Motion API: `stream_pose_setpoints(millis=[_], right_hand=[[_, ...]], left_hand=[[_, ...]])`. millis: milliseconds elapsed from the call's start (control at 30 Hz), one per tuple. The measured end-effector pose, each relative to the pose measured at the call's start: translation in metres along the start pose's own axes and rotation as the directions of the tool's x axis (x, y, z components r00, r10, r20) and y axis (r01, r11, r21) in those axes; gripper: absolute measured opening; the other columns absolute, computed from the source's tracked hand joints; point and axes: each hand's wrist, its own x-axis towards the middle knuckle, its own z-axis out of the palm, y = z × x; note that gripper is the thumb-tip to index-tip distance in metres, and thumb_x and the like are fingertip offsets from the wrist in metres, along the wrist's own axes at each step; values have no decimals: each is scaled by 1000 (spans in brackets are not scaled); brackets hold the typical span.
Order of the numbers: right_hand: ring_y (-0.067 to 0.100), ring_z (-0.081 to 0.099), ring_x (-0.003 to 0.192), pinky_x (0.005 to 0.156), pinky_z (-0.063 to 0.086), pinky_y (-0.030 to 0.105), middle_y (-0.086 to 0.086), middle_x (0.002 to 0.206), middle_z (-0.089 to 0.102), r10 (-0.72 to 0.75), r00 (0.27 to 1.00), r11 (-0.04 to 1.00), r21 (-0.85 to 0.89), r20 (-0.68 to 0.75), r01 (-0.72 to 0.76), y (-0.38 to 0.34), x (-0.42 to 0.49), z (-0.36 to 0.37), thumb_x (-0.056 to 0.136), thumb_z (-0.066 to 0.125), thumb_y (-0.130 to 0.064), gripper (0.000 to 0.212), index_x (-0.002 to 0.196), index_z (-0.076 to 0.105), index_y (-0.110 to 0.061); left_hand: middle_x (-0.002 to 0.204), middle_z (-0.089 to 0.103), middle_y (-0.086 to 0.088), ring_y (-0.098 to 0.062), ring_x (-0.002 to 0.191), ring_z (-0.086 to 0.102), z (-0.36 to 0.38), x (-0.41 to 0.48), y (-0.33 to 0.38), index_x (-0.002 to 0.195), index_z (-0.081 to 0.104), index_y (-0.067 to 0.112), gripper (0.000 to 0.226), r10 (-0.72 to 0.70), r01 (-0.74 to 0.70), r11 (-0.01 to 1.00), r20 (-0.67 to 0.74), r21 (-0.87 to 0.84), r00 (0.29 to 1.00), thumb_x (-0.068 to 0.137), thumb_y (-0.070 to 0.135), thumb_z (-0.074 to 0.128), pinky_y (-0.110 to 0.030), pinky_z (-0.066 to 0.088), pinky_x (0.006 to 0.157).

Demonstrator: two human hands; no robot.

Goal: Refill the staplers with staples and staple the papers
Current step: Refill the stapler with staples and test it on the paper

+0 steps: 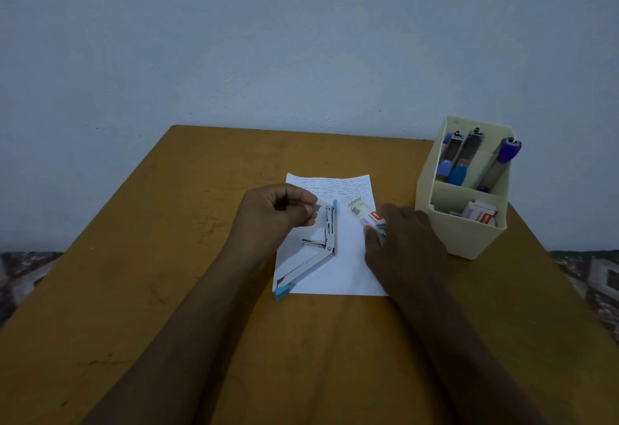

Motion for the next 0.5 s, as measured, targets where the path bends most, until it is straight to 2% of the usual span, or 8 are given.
stream_pose_setpoints(millis=[133,267,367,500], right_hand=[[23,59,96,78,48,32,9,108,67,-86,988,982,157,-132,106,-2,0,7,88,59,-28,29,111,62,-10],[12,61,84,77,50,25,1,102,69,-117,992,954,271,-53,127,-11,-1,14,88,59,-33,29,111,63,-15],[14,62,93,85,52,28,2,111,67,-149,989,940,309,-19,147,-16,1,18,87,61,-32,34,118,60,-15],[25,58,111,96,34,23,12,123,62,-318,948,917,247,-26,315,-17,11,15,90,54,-18,36,123,57,-5]], left_hand=[[85,75,-8,-21,79,72,-3,1,-2,94,73,3,12,-62,61,998,-28,-34,998,84,0,67,-27,58,75],[87,75,-4,-18,79,71,-2,1,-2,93,74,5,10,-58,59,998,-37,18,998,85,6,68,-25,58,74],[86,73,-12,-19,74,71,-4,2,-1,94,72,2,11,-64,65,998,-28,14,998,84,0,66,-25,58,71],[85,72,-12,-16,77,70,-7,3,-1,92,72,3,17,-62,62,997,-7,45,998,81,-8,65,-30,59,75]])
